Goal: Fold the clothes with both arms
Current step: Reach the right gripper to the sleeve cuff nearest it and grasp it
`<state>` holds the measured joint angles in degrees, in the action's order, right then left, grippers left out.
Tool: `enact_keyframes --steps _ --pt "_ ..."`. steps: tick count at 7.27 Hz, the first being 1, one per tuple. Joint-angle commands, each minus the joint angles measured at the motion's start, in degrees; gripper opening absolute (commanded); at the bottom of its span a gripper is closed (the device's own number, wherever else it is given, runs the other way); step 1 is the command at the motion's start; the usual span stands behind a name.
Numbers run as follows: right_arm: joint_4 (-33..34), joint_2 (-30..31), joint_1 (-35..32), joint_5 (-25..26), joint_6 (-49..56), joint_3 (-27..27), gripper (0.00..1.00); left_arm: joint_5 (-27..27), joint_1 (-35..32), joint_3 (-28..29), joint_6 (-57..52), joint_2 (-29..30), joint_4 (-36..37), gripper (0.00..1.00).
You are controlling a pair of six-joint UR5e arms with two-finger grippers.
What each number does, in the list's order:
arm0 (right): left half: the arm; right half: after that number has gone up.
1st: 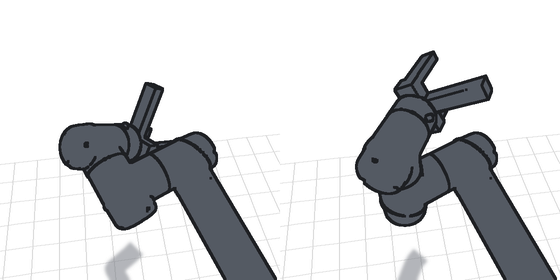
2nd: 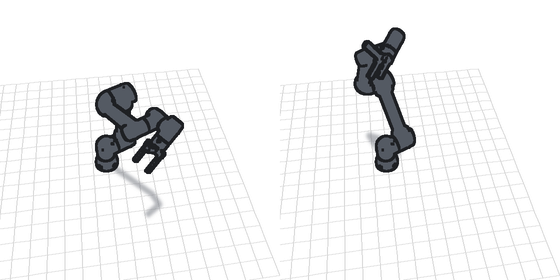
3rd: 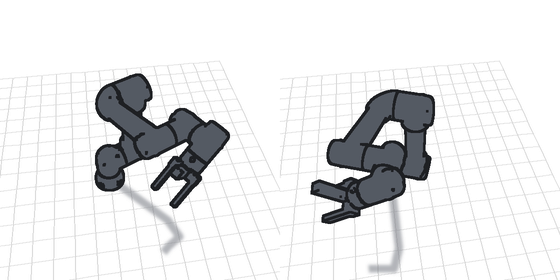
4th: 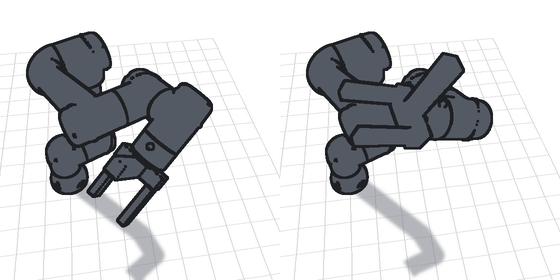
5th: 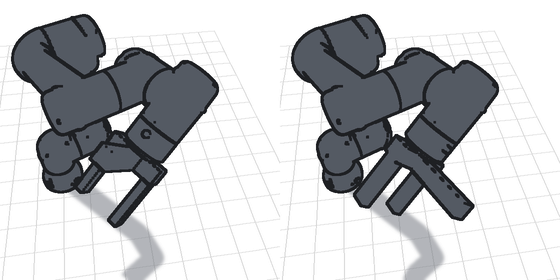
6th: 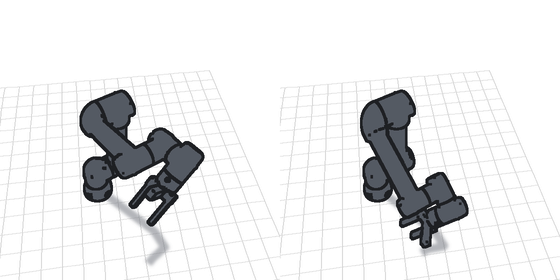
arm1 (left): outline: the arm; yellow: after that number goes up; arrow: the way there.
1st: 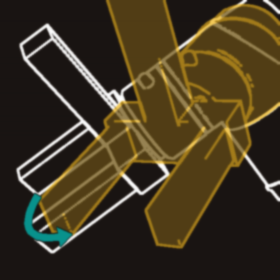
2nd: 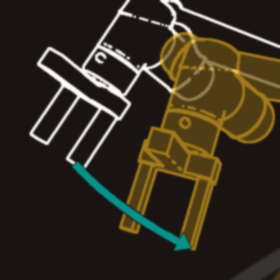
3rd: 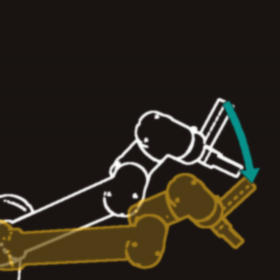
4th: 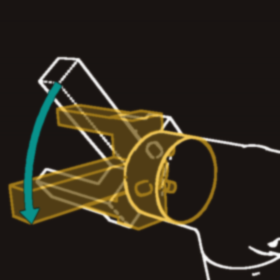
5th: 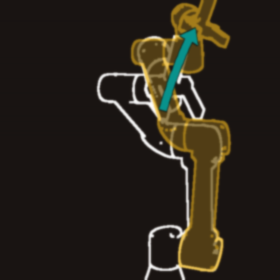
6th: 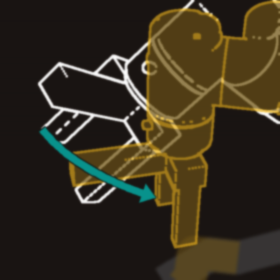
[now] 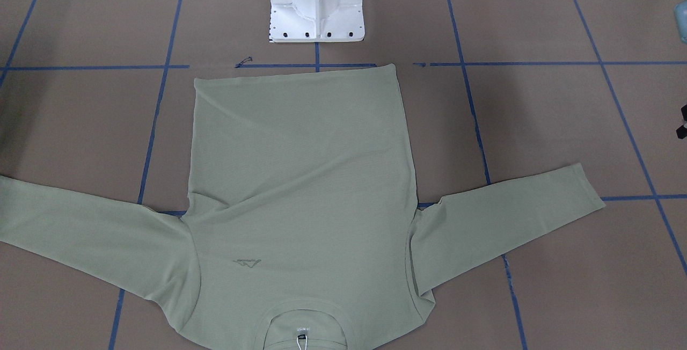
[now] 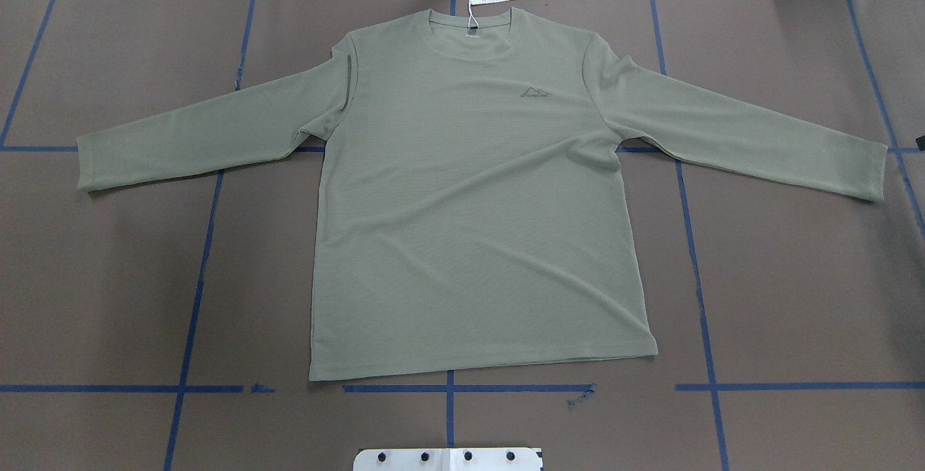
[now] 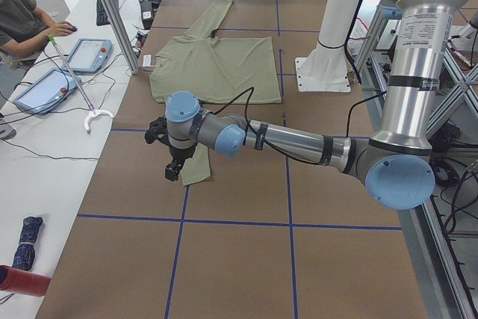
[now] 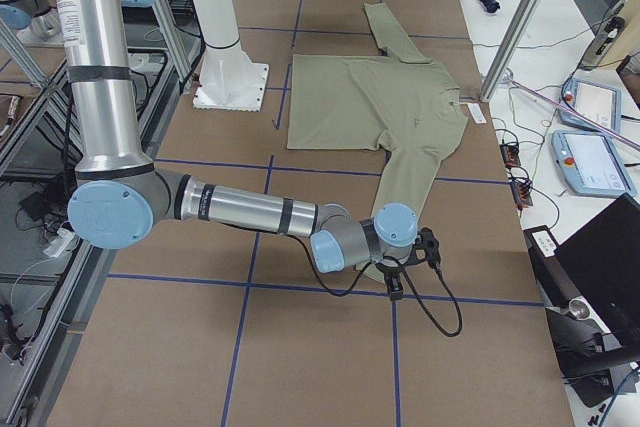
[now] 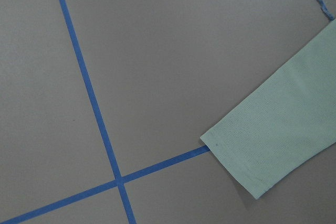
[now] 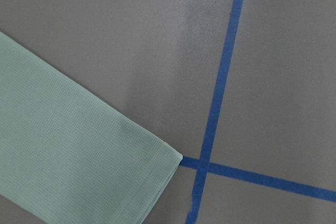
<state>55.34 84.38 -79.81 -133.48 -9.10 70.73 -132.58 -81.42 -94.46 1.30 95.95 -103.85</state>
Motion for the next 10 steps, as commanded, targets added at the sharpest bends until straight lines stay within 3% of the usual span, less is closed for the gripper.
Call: enact_keyframes --steps 1,10 --pt "-2.96 -0.88 4.38 1.29 -4.06 -1.47 1.00 0.30 0.12 0.24 -0.16 0.21 -0.39 1.00" --pt "-2.70 -0.98 10.03 2.17 -4.79 -4.36 1.00 0.13 0.12 0.42 0.02 -0.41 -2.68 1.00"
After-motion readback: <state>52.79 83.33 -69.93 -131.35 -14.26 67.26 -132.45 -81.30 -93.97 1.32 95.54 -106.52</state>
